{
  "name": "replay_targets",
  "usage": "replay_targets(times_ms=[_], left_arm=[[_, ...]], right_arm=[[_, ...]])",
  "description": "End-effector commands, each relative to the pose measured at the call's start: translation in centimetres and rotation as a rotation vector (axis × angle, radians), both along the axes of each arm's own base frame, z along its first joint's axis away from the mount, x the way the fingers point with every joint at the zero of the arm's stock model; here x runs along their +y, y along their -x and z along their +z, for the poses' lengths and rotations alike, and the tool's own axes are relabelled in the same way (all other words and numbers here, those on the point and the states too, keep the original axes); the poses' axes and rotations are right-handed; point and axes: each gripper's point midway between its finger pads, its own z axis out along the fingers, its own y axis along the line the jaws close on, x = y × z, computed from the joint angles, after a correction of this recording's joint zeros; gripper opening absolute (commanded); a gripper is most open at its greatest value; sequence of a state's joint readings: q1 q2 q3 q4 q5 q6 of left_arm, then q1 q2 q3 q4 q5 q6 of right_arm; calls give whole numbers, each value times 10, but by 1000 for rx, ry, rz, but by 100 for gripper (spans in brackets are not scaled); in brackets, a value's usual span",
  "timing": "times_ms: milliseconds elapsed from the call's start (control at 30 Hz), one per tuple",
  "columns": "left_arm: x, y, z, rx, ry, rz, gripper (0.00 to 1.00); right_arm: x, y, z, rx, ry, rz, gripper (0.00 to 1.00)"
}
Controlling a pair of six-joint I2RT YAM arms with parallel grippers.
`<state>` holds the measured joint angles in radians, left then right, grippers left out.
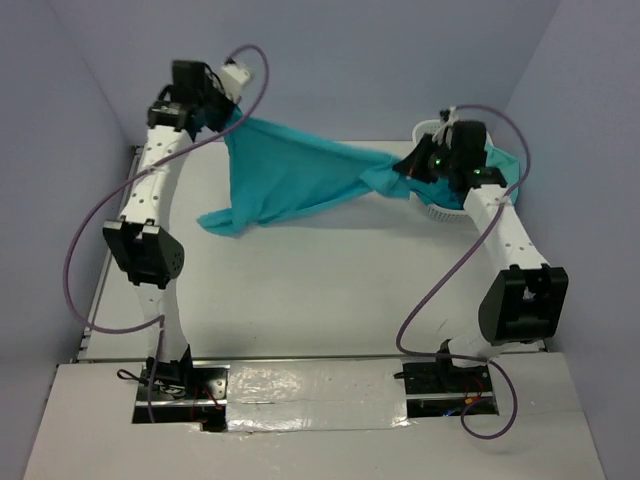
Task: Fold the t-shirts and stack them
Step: Flatten out the tshirt
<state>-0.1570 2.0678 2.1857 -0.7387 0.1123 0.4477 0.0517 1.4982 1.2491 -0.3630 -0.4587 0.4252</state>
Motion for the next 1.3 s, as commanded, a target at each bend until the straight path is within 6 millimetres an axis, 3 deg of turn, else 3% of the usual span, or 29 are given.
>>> replay_targets(times_ms=[0,33,67,100,167,233,267,300,333,367,400,433,467,500,533,567,600,633,667,700,733,767,800,933,967,1033,1133,1200,1267], left_arm=[[29,2,122,-278,-8,-8,0],[27,2,132,-318,-12,-35,0],[29,14,157,-382,-37,-53,0],[30,17,153,-384,-44,-57,0],[31,33,183,-468,-40,-86,0],[32,50,178,-433,-64,-129,0],[33,54,165,-394,-75,-140,0],[34,60,154,-364,-88,-151,0],[38,77,156,-371,-118,-173,0],[36,86,111,-267,-122,-208,0],[36,98,96,-232,-133,-231,0],[36,117,90,-221,-155,-268,0],[36,137,36,-88,-163,-318,0],[33,160,8,-8,-166,-370,0],[36,182,-2,-8,-207,-422,0],[38,216,-63,134,-213,-466,0],[41,233,-82,164,-240,-499,3],[47,251,-91,149,-323,-565,10],[53,285,-136,262,-338,-607,36],[57,297,-148,279,-368,-626,50],[65,307,-154,280,-410,-621,65],[69,322,-170,323,-415,-625,68],[72,328,-171,331,-426,-621,76],[75,335,-146,322,-367,-547,80],[72,326,-131,288,-340,-520,80],[68,306,-121,283,-235,-413,78],[66,283,-127,333,-149,-287,74],[66,253,-132,305,-117,-190,74],[67,228,-128,264,-121,-133,73]], right_arm=[[-22,-23,80,-187,94,-29,0],[-22,-28,108,-247,105,-25,0],[-24,-25,112,-244,128,-21,0],[-27,-24,122,-264,141,-28,0],[-34,-18,143,-317,176,-59,0],[-36,-3,142,-330,193,-61,0],[-37,2,137,-327,202,-67,0],[-34,11,106,-269,215,-54,0],[-26,27,106,-290,219,-38,0],[-23,37,92,-270,226,-32,0],[-19,47,74,-235,234,-28,0],[-14,68,37,-156,226,-17,0],[-8,79,17,-109,220,-10,0],[4,104,-32,0,233,27,0],[12,120,-49,50,210,20,0],[19,129,-67,76,205,26,0],[29,145,-88,121,203,51,7],[27,167,-126,217,208,48,17],[35,168,-134,230,151,31,30],[33,183,-158,293,145,34,52],[34,187,-167,329,135,23,57],[33,189,-171,346,140,20,61],[32,190,-171,353,146,21,63],[29,191,-158,316,173,29,66],[28,193,-156,322,178,30,66],[31,195,-152,314,172,37,66],[34,194,-161,345,165,16,66],[39,191,-168,368,161,17,66],[46,168,-159,317,169,9,65]])
